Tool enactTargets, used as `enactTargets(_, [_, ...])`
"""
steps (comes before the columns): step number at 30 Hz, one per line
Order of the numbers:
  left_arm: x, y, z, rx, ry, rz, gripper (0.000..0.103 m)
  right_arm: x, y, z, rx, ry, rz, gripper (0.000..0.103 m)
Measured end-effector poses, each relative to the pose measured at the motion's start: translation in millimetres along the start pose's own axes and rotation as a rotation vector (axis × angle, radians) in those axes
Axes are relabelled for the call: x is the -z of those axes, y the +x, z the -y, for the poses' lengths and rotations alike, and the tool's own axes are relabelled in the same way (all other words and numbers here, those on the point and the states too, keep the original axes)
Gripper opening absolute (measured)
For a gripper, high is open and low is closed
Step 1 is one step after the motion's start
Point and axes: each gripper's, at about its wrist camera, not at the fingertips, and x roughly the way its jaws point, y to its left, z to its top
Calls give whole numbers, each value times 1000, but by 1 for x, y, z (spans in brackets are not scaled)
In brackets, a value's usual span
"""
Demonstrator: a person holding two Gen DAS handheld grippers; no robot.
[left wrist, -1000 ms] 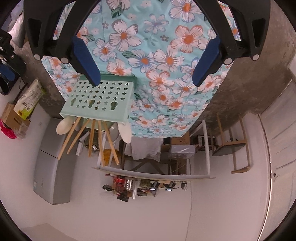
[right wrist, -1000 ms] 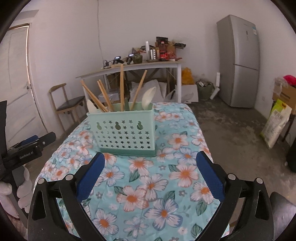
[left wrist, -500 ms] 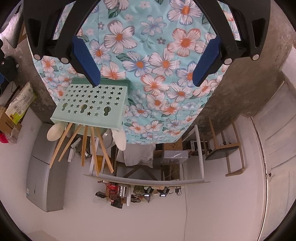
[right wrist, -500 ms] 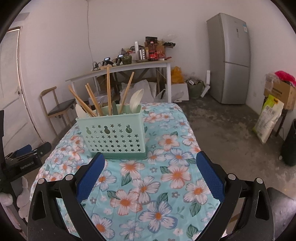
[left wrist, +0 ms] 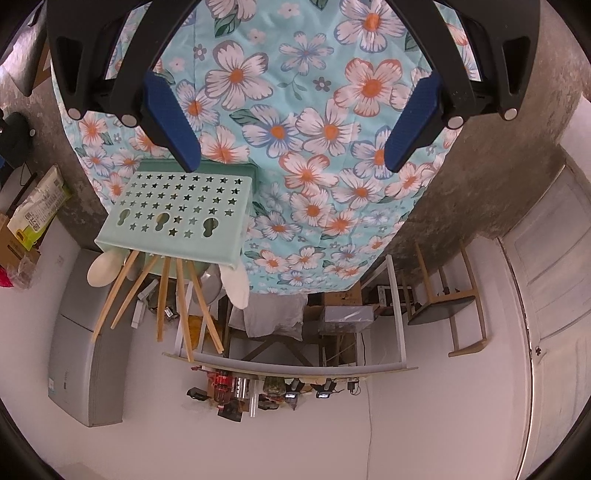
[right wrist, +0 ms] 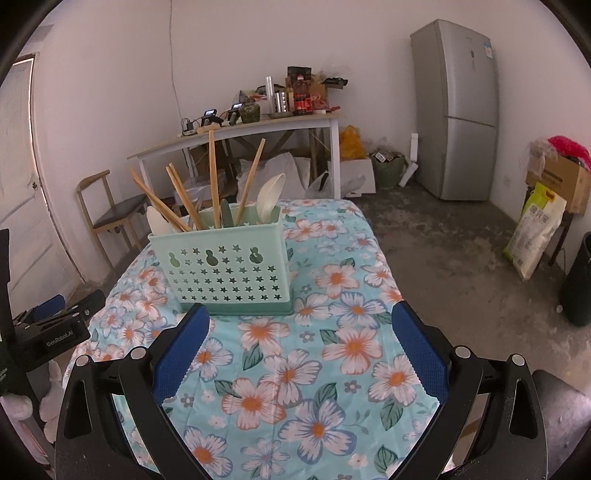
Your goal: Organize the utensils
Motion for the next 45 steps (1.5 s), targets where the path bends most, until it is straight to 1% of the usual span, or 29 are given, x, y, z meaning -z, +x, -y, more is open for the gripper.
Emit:
enactTargets(21, [2, 1, -5, -11, -12, 0, 97, 1, 1, -4, -22, -17, -11, 95])
enactTargets(29, [2, 2, -7, -28, -15, -2, 97, 2, -1, -4, -19, -26, -10, 95])
enactTargets(36, [1, 0, -4, -45, -8, 11, 97, -1, 0, -4, -14, -56, 6, 95])
enactTargets(45, [0, 2, 2, -54, 0, -4, 97, -3, 2, -3, -21, -64, 14, 95])
